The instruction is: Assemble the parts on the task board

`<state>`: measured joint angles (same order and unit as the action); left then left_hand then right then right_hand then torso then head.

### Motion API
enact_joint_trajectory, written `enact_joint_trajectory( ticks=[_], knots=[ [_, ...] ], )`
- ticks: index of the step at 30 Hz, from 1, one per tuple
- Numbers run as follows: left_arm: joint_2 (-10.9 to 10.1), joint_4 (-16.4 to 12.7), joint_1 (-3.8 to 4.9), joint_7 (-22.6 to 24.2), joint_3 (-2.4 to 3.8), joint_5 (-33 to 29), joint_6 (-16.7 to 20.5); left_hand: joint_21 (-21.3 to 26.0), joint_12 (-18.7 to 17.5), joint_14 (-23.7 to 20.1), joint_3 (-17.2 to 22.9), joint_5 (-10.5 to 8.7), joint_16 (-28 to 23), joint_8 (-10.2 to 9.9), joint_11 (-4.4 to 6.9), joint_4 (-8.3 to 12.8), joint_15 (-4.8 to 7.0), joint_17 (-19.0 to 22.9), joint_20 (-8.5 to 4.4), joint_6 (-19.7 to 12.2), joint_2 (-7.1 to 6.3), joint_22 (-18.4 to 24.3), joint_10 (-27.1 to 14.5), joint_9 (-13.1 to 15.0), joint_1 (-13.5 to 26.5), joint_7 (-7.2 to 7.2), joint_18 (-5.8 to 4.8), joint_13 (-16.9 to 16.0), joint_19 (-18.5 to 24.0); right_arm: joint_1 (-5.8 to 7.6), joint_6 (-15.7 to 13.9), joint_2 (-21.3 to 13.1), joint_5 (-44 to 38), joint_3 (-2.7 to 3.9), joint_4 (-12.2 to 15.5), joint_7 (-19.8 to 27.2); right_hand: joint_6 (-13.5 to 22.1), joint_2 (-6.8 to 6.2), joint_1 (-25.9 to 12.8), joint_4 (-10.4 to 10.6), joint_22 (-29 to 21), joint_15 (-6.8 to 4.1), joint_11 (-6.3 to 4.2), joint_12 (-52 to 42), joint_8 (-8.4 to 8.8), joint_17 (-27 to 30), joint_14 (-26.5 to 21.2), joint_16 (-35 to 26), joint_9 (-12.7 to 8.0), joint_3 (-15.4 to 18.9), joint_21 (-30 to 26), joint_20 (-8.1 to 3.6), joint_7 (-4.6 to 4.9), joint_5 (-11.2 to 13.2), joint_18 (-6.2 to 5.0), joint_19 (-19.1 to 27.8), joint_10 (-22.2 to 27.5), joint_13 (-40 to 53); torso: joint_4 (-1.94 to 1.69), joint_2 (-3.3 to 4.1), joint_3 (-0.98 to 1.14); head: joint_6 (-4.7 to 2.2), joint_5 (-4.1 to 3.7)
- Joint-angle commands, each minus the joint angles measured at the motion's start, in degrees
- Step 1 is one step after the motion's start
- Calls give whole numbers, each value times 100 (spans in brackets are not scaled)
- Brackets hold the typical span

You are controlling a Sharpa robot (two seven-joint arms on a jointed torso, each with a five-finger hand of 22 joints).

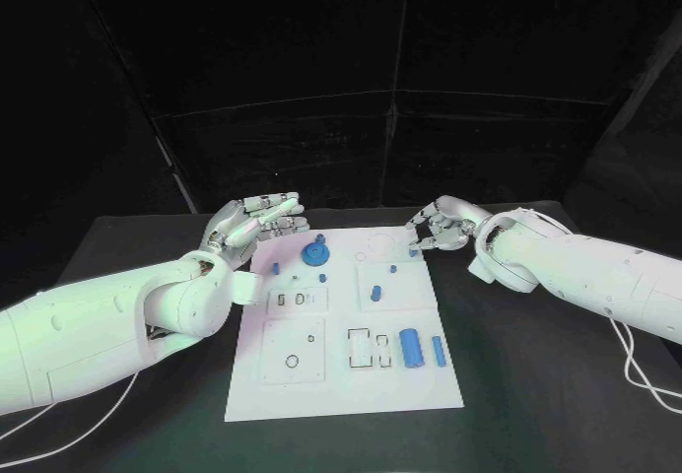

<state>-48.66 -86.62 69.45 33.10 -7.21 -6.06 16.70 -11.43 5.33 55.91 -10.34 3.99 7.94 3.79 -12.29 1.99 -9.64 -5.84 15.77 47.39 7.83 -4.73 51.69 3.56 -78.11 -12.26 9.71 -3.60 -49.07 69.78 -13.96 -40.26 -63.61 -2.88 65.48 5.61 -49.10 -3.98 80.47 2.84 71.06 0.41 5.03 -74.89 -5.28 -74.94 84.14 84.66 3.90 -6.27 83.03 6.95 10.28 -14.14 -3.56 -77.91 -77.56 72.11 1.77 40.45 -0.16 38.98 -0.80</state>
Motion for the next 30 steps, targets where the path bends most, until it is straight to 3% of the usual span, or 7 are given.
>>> enact_joint_trajectory(
  ticks=[1,11,15,26,30],
  knots=[
    [9,1,5,62,5,31,-50,38,-12,-14,12,-22,-19,-25,7,29,-16,6,9,-28,44,5,-17,-3,16,-259,62,2,-10,-15,196,4,-161,2,-21,-52,41,-45,-40,7,-8,33,15,37,27,-147,297,-10,-4,47,-22,5,7,23,-51,28,52,-11,6,-1,2,-3,0],
    [17,21,-2,64,5,31,-50,39,-12,-14,12,-21,-20,-25,7,30,-16,6,9,-28,43,6,-16,-3,16,-259,62,2,-10,-133,157,17,-345,2,-102,-88,38,-37,-49,12,1,37,17,33,23,-164,301,-5,0,62,-21,9,9,35,-49,21,50,-4,8,1,15,33,4],
    [22,29,-6,63,5,31,-48,39,-12,-14,12,-21,-20,-25,7,30,-16,6,9,-28,43,6,-16,-3,16,-259,62,2,-10,-146,110,35,-361,2,-130,-95,29,-24,-43,11,4,37,17,27,17,-171,303,-3,3,60,-20,10,8,30,-48,18,45,2,11,-2,6,33,-10],
    [36,45,-10,54,5,31,-34,43,-12,-14,13,-20,-21,-24,8,35,-15,6,9,-30,44,8,-14,-3,15,-259,63,2,-10,-163,35,102,-371,2,-206,-145,-107,150,-28,26,22,30,3,-2,-69,-208,313,9,29,32,-16,9,-8,94,-45,-3,23,34,-3,2,6,37,-31],
    [38,49,-11,52,5,31,-33,43,-12,-14,13,-20,-21,-24,8,35,-15,6,9,-30,44,8,-14,-3,14,-259,63,2,-10,-173,45,132,-371,2,-233,-164,-212,251,-31,35,28,16,-13,-19,-134,-215,315,8,38,12,-15,-2,-25,279,-44,-12,10,51,-6,-4,5,45,-31]
  ],
)
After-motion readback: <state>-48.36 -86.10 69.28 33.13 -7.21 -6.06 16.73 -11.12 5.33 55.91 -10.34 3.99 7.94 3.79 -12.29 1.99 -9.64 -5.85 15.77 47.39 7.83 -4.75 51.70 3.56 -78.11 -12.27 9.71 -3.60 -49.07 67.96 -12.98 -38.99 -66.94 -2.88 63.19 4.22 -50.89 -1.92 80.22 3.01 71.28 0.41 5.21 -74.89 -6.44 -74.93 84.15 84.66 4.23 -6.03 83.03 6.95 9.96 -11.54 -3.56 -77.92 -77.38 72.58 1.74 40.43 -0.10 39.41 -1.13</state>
